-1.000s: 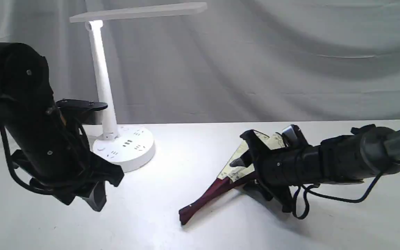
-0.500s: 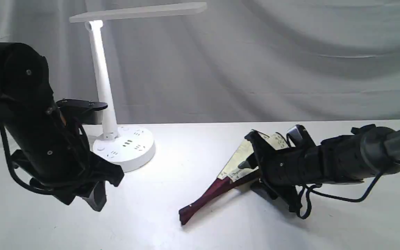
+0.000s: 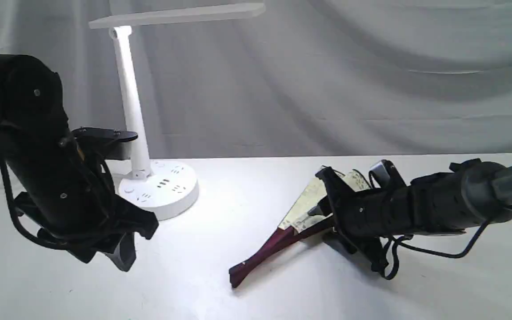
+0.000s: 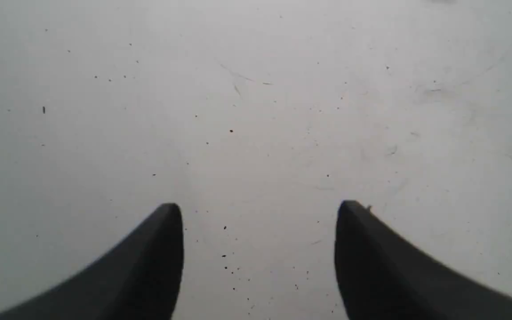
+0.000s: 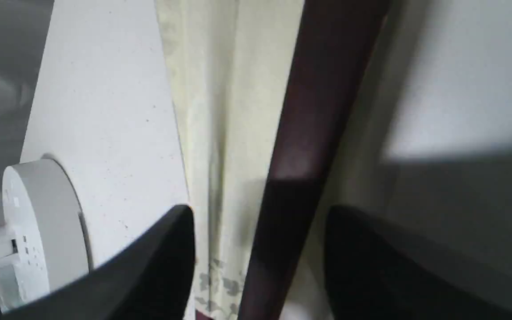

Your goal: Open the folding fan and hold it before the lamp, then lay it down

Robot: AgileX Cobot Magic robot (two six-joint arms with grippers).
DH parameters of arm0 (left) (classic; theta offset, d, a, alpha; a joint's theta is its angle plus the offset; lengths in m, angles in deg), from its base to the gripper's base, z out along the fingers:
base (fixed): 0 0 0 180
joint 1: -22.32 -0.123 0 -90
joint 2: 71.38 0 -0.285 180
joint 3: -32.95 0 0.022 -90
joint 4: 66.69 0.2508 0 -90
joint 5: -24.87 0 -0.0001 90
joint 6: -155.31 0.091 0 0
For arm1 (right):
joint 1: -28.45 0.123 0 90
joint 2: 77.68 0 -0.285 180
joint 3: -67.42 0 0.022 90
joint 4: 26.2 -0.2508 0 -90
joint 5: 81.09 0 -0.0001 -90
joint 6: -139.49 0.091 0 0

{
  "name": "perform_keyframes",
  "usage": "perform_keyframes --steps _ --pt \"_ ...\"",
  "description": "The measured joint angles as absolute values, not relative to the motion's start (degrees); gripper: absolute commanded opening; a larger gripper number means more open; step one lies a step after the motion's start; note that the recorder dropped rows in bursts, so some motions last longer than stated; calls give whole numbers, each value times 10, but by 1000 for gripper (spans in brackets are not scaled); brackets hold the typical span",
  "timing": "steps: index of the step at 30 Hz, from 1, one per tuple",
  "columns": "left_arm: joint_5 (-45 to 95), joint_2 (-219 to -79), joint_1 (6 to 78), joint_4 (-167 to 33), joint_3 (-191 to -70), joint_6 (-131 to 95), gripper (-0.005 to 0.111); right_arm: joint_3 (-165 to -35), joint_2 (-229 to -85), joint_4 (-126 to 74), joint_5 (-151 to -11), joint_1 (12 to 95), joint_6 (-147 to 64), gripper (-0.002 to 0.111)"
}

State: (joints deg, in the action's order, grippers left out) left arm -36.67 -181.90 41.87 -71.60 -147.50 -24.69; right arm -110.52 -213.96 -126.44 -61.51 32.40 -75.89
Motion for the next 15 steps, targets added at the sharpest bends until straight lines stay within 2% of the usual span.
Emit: perform_keyframes --steps 15 --pt "-367 -1819 419 -716 -1475 -247 50 -1105 -2140 -1265 -617 324 -746 46"
